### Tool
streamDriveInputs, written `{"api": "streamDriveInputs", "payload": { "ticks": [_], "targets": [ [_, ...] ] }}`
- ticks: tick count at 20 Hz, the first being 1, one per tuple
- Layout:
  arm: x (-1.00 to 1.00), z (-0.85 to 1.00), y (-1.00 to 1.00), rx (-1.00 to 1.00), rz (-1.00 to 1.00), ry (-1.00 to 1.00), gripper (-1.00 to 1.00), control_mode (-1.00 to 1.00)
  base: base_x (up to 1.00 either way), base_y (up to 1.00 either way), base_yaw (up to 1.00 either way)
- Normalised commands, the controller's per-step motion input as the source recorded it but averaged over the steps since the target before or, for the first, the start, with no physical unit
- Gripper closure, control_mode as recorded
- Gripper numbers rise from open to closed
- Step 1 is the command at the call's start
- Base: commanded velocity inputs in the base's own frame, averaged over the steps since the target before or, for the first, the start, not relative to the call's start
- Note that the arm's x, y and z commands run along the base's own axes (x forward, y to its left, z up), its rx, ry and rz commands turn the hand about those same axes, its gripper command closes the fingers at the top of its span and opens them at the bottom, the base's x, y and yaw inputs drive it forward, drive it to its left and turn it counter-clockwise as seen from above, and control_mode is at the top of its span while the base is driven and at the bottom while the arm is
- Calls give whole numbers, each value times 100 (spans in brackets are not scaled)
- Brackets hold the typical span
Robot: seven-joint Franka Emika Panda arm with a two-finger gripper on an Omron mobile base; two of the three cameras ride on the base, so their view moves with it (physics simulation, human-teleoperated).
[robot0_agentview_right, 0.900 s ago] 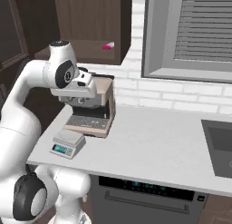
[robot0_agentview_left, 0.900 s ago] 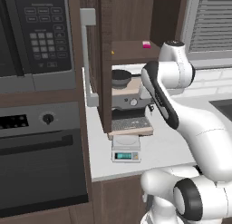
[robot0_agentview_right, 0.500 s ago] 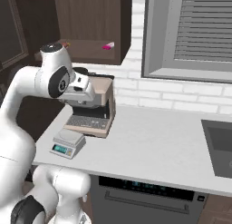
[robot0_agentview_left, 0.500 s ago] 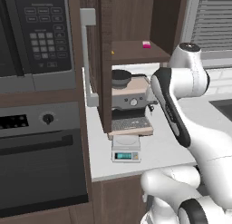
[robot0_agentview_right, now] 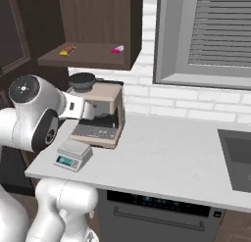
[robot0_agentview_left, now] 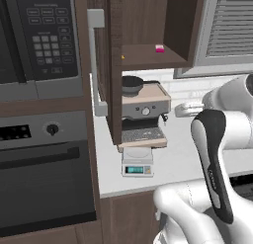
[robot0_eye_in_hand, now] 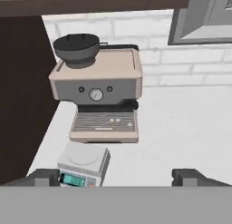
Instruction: Pick the bar and place it on the digital scale for weighing, and close the cabinet.
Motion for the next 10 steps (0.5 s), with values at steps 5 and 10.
{"api": "streamDriveInputs", "payload": {
  "ticks": [5, 10],
  "targets": [
    [-60, 72, 0, 4, -2, -35, -100, -100, 0, 0, 0],
    [-44, 99, 0, 0, -15, -35, -100, -100, 0, 0, 0]
  ]
}}
